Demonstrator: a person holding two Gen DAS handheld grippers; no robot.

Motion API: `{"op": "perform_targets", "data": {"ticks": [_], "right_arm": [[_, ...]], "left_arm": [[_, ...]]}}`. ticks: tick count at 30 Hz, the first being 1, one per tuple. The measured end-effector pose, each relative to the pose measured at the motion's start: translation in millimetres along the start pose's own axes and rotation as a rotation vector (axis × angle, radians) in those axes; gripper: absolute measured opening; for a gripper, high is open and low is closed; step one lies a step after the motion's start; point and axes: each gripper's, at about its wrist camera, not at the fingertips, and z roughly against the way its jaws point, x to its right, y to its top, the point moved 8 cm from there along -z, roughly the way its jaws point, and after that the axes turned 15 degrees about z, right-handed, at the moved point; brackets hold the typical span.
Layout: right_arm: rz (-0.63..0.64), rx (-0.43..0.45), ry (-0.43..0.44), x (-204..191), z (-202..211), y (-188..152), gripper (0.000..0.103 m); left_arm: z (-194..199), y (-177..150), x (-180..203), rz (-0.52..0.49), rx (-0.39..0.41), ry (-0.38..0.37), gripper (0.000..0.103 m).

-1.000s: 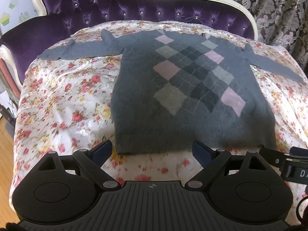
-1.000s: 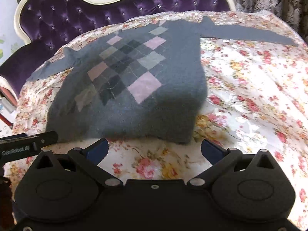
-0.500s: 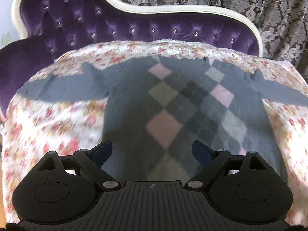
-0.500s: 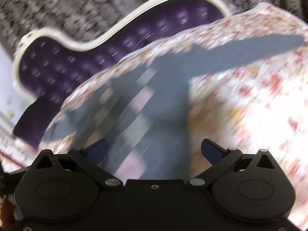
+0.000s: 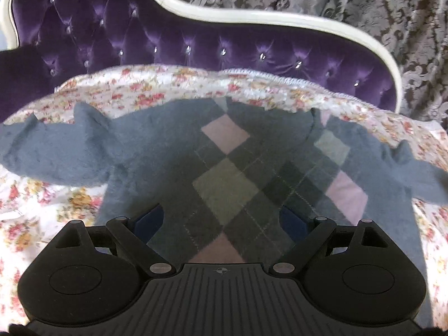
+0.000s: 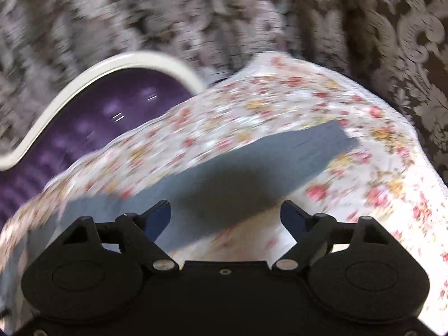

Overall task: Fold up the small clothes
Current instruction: 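Reach the right tool to the sleeve cuff and close on it, then lift the sleeve with the right tool and lay it across the sweater body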

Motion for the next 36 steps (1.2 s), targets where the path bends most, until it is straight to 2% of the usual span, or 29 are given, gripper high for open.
{"op": "perform_targets", "data": {"ticks": [4, 8, 10, 14, 20, 22, 23, 24, 25, 26, 31, 36], "right_arm": [[-0.031, -0.019, -0.081, 35, -26, 9, 0.078], [-0.129, -0.035, -0.082, 66, -41, 6, 0.074], [-0.167, -0.043, -0.082, 77, -50, 3, 0.071], [-0.253, -0.017, -0.052, 92, -62, -1, 0.069], [-0.332, 0.048, -0.047, 106, -78, 10, 0.064], [-0.317, 0.047, -0.069, 106, -82, 13, 0.055], [-0.303, 0.038, -0.081, 106, -84, 13, 0.044], [-0.288, 0.025, -0.093, 105, -86, 13, 0.028], [-0.275, 0.016, -0.103, 105, -87, 14, 0.018], [-0.269, 0.008, -0.104, 104, -87, 13, 0.012], [-0.179, 0.043, -0.151, 90, -57, 33, 0.011], [-0.079, 0.179, -0.126, 55, 13, 98, 0.011]], "left_arm": [[-24, -15, 2, -0.011, -0.074, -0.011, 0.091], [-24, -25, 7, -0.123, 0.010, 0.011, 0.092], [-24, -28, 5, -0.121, 0.035, 0.000, 0.094], [-26, -30, 5, -0.119, 0.030, -0.021, 0.103], [-29, -31, 7, -0.123, 0.038, -0.026, 0.103], [-29, -31, 7, -0.123, 0.041, -0.028, 0.103], [-28, -32, 7, -0.123, 0.042, -0.029, 0.103], [-28, -32, 7, -0.123, 0.043, -0.029, 0.103], [-28, -32, 8, -0.123, 0.043, -0.029, 0.103], [-28, -32, 8, -0.123, 0.043, -0.029, 0.103], [-28, -32, 8, -0.122, 0.044, -0.031, 0.103], [-28, -32, 7, -0.120, 0.044, -0.032, 0.103]]}}
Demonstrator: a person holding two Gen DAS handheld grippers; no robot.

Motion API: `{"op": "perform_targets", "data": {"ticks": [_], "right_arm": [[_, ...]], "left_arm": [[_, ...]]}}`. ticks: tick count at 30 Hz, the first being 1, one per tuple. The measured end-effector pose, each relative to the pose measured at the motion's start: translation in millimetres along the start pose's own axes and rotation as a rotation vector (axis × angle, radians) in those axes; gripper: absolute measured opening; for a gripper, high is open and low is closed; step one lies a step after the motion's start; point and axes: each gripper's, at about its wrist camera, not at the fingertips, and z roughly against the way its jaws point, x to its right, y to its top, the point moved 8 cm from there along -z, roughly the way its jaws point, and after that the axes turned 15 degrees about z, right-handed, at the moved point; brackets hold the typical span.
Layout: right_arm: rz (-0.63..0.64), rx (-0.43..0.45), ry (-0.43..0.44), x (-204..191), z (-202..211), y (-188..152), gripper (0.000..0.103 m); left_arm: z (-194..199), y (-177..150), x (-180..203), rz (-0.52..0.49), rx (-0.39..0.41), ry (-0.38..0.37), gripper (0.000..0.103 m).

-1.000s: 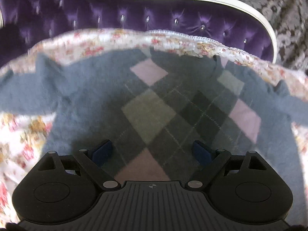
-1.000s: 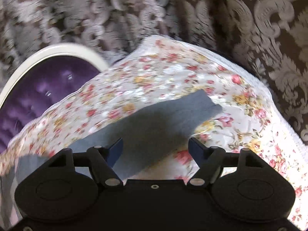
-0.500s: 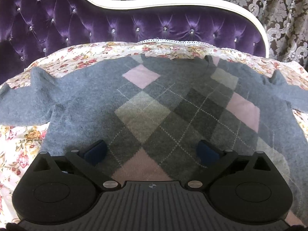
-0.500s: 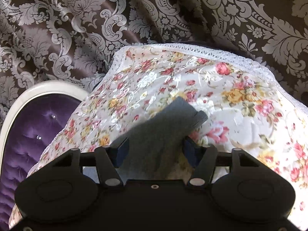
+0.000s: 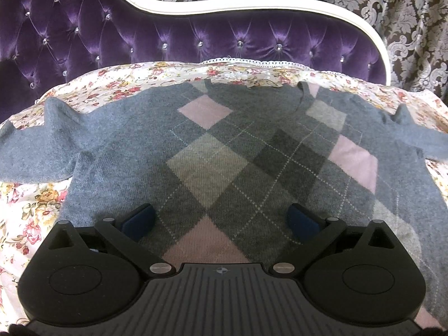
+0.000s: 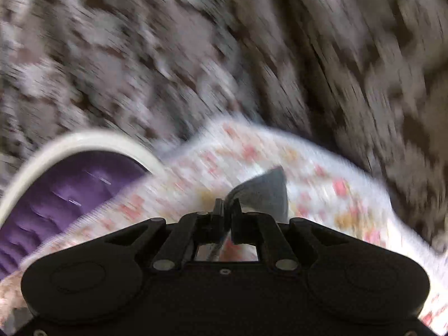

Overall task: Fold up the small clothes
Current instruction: 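Lift the sleeve with the right tool and lay it across the sweater body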

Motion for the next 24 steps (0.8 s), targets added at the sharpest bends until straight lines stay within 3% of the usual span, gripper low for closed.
{"op": "perform_targets", "data": {"ticks": [3, 6, 10, 12, 17, 21, 24], "right_arm": [[0.081, 0.070, 0.054, -41, 35, 43, 0.011], [0.159, 0.115, 0.152, -107, 65, 74, 0.011], [0.285, 0.138, 0.302, -210, 88, 82, 0.011], [0.345, 0.137, 0.393, -268, 98, 71, 0.011], [0.490, 0.115, 0.601, -405, 114, 13, 0.011], [0.551, 0.058, 0.715, -487, 113, -54, 0.011], [0.609, 0.020, 0.753, -528, 105, -102, 0.011]], "left_arm": [[1, 1, 0, 0.000, -0.003, 0.001, 0.103], [1, 4, 0, 0.005, -0.029, -0.007, 0.102], [10, 11, -6, 0.049, -0.092, -0.065, 0.093], [22, 17, -14, 0.097, -0.098, -0.110, 0.093], [44, 33, -45, 0.147, -0.057, -0.119, 0.093], [53, 38, -77, 0.159, -0.049, -0.090, 0.093], [57, 40, -97, 0.177, -0.052, -0.068, 0.093]]}}
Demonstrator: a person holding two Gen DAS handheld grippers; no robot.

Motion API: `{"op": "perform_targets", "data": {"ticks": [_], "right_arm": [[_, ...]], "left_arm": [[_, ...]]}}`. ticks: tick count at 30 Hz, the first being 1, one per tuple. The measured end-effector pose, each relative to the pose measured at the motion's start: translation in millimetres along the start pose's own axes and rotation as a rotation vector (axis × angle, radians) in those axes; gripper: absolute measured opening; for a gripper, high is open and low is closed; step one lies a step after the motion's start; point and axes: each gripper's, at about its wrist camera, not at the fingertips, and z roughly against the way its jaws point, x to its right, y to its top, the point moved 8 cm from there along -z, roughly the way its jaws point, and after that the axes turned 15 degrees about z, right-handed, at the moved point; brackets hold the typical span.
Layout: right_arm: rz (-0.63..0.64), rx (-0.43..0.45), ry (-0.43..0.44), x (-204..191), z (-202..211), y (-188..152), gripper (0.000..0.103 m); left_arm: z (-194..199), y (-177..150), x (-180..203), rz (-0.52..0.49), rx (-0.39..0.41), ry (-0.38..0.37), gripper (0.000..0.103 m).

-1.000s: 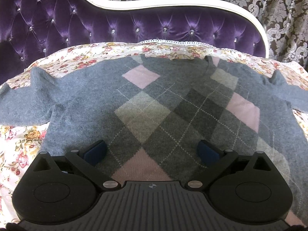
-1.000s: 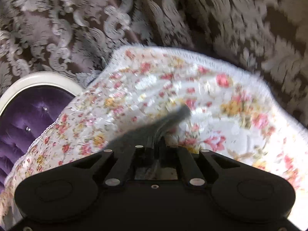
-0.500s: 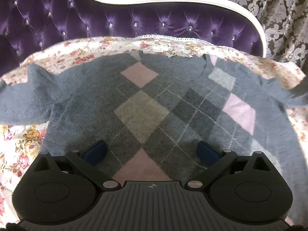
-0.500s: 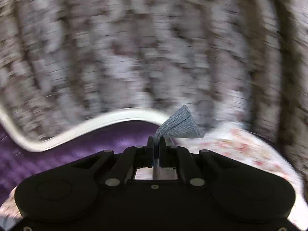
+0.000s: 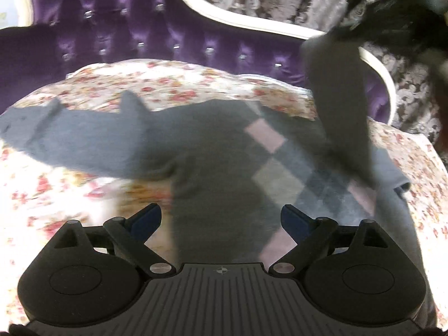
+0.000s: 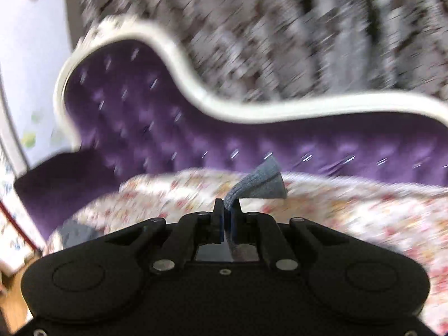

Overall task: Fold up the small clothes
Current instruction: 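Lift the sleeve with the right tool and lay it across the sweater body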

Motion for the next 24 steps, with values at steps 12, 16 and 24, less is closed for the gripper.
{"op": "perform_targets", "data": {"ticks": [12, 16, 24], "right_arm": [[-0.036, -0.017, 0.127, -52, -35, -75, 0.068], [-0.091, 0.002, 0.064, -18, -16, -91, 0.067], [-0.127, -0.082, -0.072, 55, 5, -135, 0.067]], "left_arm": [[1, 15, -49, 0.075, -0.020, 0.020, 0.093], [-3, 25, -46, 0.045, -0.002, 0.023, 0.093], [-23, 42, -10, 0.003, 0.020, -0.007, 0.093]]}}
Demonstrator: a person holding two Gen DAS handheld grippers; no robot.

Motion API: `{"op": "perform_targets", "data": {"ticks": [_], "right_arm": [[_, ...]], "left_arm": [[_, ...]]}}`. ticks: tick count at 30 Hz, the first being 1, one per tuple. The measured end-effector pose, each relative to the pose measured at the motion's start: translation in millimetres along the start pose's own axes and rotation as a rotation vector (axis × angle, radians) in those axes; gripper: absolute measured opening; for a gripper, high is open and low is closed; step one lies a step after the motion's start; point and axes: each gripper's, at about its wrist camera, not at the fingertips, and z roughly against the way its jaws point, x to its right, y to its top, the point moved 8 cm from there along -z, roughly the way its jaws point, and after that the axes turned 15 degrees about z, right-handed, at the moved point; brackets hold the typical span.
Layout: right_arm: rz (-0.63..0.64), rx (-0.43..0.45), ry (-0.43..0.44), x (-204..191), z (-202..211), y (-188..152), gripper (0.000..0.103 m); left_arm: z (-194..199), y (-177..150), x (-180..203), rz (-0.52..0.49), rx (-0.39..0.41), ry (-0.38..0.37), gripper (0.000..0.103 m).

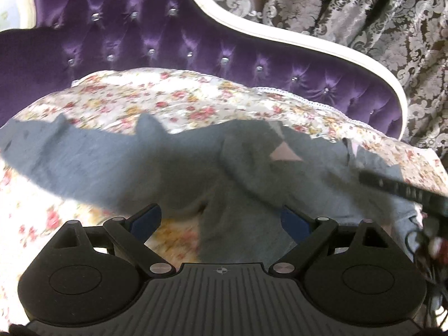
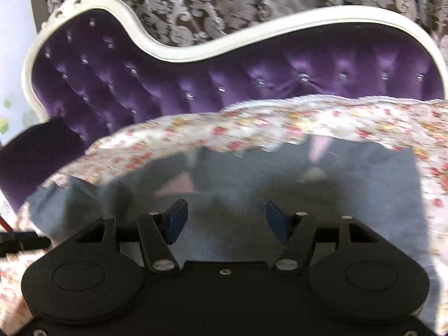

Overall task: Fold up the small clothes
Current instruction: 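Lift the sleeve with the right tool and lay it across the sweater body, then open the right tool and withdraw it from the folded sleeve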

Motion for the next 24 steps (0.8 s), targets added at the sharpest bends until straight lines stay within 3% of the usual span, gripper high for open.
{"op": "perform_targets", "data": {"ticks": [6, 11, 16, 24], "right_arm": [[-0.042, -0.057, -0.034, 15, -5, -32, 0.067], [0.056, -0.045, -0.076, 6, -6, -39, 0.067], [0.089, -0.045, -0.098, 4, -7, -43, 0.067], [0.066, -0.026, -0.079, 7, -4, -41, 0.067]], "left_arm": [[-34, 2, 40, -0.046, -0.016, 0.014, 0.093], [-59, 4, 60, -0.092, 0.012, 0.096, 0.092], [-67, 3, 24, 0.016, -0.011, 0.238, 0.089], [-32, 2, -43, 0.115, 0.019, 0.316, 0.089]]}}
